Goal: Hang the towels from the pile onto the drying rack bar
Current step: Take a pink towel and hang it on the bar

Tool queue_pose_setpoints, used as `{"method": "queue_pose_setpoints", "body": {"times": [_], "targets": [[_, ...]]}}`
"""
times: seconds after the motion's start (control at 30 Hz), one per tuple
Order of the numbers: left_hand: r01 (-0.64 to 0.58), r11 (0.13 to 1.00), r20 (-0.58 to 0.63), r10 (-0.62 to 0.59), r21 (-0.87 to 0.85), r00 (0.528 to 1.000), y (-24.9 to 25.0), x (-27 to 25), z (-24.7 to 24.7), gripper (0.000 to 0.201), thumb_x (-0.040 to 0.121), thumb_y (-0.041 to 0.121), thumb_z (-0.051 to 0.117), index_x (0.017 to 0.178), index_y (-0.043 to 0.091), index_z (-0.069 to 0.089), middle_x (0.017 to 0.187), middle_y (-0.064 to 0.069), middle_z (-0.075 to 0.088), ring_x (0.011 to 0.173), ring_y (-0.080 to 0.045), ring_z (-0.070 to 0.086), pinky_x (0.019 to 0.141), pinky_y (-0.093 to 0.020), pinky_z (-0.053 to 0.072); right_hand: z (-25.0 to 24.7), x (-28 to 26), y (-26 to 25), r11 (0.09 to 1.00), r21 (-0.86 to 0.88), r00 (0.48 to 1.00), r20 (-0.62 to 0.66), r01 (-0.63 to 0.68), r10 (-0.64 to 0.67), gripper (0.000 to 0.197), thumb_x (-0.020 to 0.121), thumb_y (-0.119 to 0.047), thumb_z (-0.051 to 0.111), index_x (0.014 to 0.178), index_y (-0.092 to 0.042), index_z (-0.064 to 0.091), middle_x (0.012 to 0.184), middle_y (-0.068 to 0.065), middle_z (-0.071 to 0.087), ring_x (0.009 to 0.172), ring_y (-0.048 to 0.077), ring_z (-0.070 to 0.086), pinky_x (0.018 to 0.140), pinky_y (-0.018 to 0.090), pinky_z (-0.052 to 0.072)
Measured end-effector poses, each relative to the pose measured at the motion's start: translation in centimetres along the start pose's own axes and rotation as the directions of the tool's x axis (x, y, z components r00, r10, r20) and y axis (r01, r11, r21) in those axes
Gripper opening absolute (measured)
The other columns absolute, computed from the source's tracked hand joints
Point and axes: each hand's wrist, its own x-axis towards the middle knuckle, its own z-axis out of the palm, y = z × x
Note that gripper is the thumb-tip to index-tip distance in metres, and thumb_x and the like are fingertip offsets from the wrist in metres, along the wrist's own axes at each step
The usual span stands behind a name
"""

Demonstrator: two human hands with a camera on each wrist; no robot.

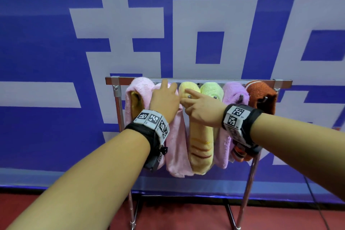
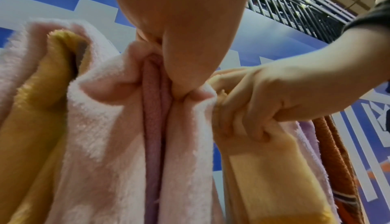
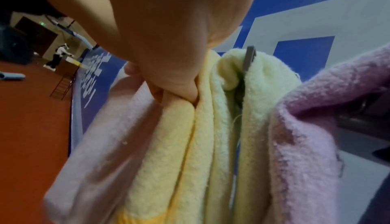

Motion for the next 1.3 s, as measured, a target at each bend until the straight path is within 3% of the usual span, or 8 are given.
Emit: {"method": "queue_pose_setpoints", "body": {"times": [0.2,0.33,0.47,0.57,0.67,1.0,1.13,1.3], "targets": [[0.025,0.999,-0.064,-0.027,-0.037,0.998,0.0,0.2,0.8,0.027,0.1,0.028,0.044,0.115,0.023,0.065,0.127,0.0,0.05,0.125,-0.03,0.038,0.069,-0.032,0.036,-1.4,0.5,-1.1,0.945,0.29,0.98,-0.082,-0.15,0.181,0.011,0.068,-0.015,0.054,0.064,-0.019,0.064,0.07,-0.005,0.063,0.087,0.025,0.059,0.097,0.049,0.042],[0.03,0.979,-0.126,-0.057,-0.202,0.99,-1.1,0.1,1.2,0.026,0.093,0.023,0.051,0.118,0.026,0.057,0.122,0.002,0.054,0.115,-0.027,0.043,0.063,-0.034,0.039,-3.4,1.8,-1.6,0.761,0.538,0.818,-0.208,-0.363,0.536,0.021,0.077,-0.03,0.044,0.077,-0.016,0.06,0.073,-0.001,0.059,0.074,0.026,0.053,0.072,0.039,0.045],[0.05,0.868,-0.139,-0.136,-0.494,0.981,-2.1,-0.4,0.8,0.041,0.079,0.01,0.059,0.117,0.022,0.052,0.117,0.0,0.052,0.111,-0.023,0.045,0.073,-0.038,0.046,-3.5,3.5,-1.7,0.596,0.544,0.689,-0.046,-0.59,0.723,0.037,0.077,-0.049,0.044,0.094,-0.018,0.053,0.086,-0.003,0.059,0.083,0.024,0.047,0.073,0.038,0.04],[0.059,0.785,-0.087,-0.143,-0.617,0.986,-3.5,-1.1,0.7,0.06,0.075,0.008,0.064,0.132,0.021,0.05,0.129,-0.001,0.05,0.122,-0.022,0.043,0.097,-0.037,0.042,-3.2,4.9,-2.0,0.575,0.47,0.694,0.118,-0.669,0.71,0.055,0.07,-0.053,0.05,0.112,-0.018,0.052,0.098,0.0,0.059,0.094,0.027,0.049,0.083,0.041,0.041],[0.106,0.735,-0.009,-0.151,-0.67,0.988,-5.1,-1.5,0.5,0.069,0.076,0.007,0.066,0.14,0.022,0.046,0.137,-0.001,0.047,0.129,-0.021,0.04,0.103,-0.034,0.037,-3.0,5.9,-2.1,0.569,0.427,0.675,0.146,-0.702,0.723,0.052,0.071,-0.051,0.059,0.111,-0.018,0.051,0.1,0.0,0.059,0.097,0.027,0.051,0.085,0.043,0.041],[0.092,0.871,-0.007,-0.108,-0.483,0.994,-6.8,-1.3,0.5,0.052,0.08,0.007,0.062,0.128,0.025,0.058,0.125,0.002,0.055,0.119,-0.022,0.049,0.097,-0.04,0.041,-3.7,6.6,-2.6,0.533,0.465,0.645,0.115,-0.707,0.756,0.053,0.073,-0.064,0.049,0.103,-0.021,0.05,0.092,-0.002,0.06,0.09,0.024,0.052,0.082,0.042,0.039],[0.156,0.967,-0.129,-0.185,-0.204,0.974,-6.4,-1.2,0.1,0.026,0.087,0.02,0.051,0.109,0.028,0.062,0.105,0.005,0.064,0.102,-0.024,0.052,0.08,-0.038,0.029,-3.6,6.8,-1.8,0.535,0.383,0.625,0.163,-0.753,0.764,0.029,0.078,-0.032,0.052,0.104,-0.019,0.048,0.093,0.0,0.063,0.091,0.03,0.055,0.082,0.041,0.037],[0.204,0.974,-0.154,-0.217,-0.094,0.964,-6.2,0.0,0.2,0.012,0.09,0.023,0.05,0.093,0.027,0.061,0.089,0.004,0.064,0.094,-0.024,0.05,0.074,-0.038,0.02,-3.3,6.7,0.5,0.482,0.346,0.553,0.144,-0.805,0.821,0.019,0.082,-0.022,0.049,0.101,-0.018,0.052,0.095,0.003,0.064,0.091,0.031,0.054,0.077,0.04,0.035]]}}
